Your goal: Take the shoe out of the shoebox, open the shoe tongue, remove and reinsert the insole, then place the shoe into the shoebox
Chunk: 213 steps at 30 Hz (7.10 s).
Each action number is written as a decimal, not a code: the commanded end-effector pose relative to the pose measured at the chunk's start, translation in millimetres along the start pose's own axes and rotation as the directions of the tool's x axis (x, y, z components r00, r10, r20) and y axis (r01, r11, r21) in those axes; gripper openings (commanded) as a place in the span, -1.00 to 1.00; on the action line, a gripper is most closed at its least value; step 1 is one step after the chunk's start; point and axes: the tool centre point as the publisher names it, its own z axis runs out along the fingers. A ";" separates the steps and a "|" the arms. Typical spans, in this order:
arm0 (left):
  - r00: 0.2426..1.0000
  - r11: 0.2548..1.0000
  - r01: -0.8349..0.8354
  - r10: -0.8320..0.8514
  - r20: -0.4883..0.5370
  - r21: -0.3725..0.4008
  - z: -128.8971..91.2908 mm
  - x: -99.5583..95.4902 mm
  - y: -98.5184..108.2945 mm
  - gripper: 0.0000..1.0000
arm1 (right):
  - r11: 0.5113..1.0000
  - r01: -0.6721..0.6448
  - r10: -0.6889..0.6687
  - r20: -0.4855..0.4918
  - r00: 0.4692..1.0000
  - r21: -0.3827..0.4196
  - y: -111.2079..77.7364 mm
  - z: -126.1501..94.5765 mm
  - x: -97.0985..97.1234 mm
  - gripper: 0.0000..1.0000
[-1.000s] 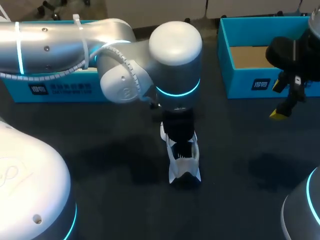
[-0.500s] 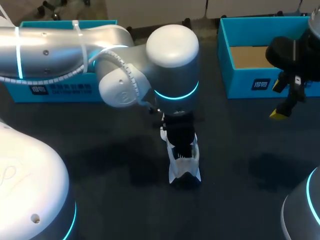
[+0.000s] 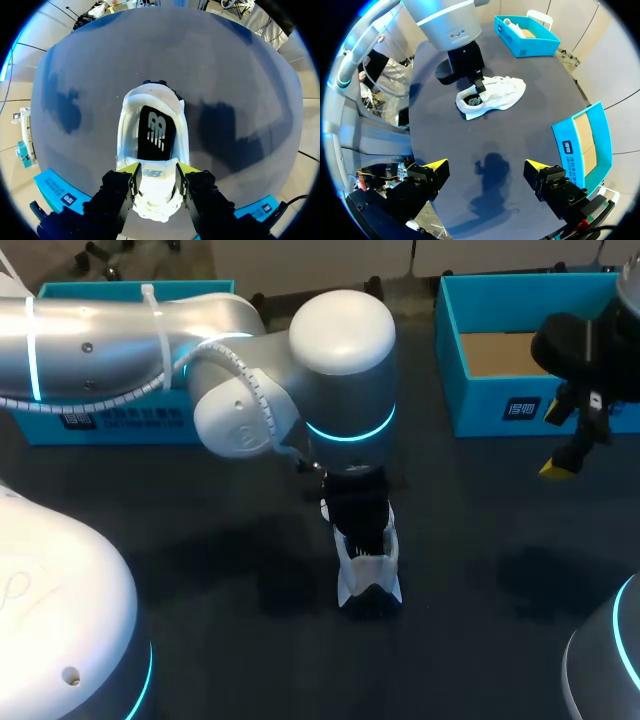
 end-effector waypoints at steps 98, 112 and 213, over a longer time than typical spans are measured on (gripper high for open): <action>-0.098 -0.108 0.980 -0.993 0.065 -0.165 -81.5 57.6 -54.8 1.00 | 1.000 -0.001 0.001 -0.003 1.000 0.004 1.4 0.7 -1.9 1.00; 0.042 0.042 0.999 -0.999 -0.007 0.002 -51.9 38.5 -72.3 1.00 | 1.000 -0.001 0.001 -0.003 1.000 0.004 1.4 0.7 -1.9 1.00; 0.001 0.029 0.983 -0.988 -0.153 -0.180 -74.2 19.0 -71.8 -1.00 | 1.000 -0.001 0.001 -0.003 1.000 0.004 1.4 0.7 -1.9 1.00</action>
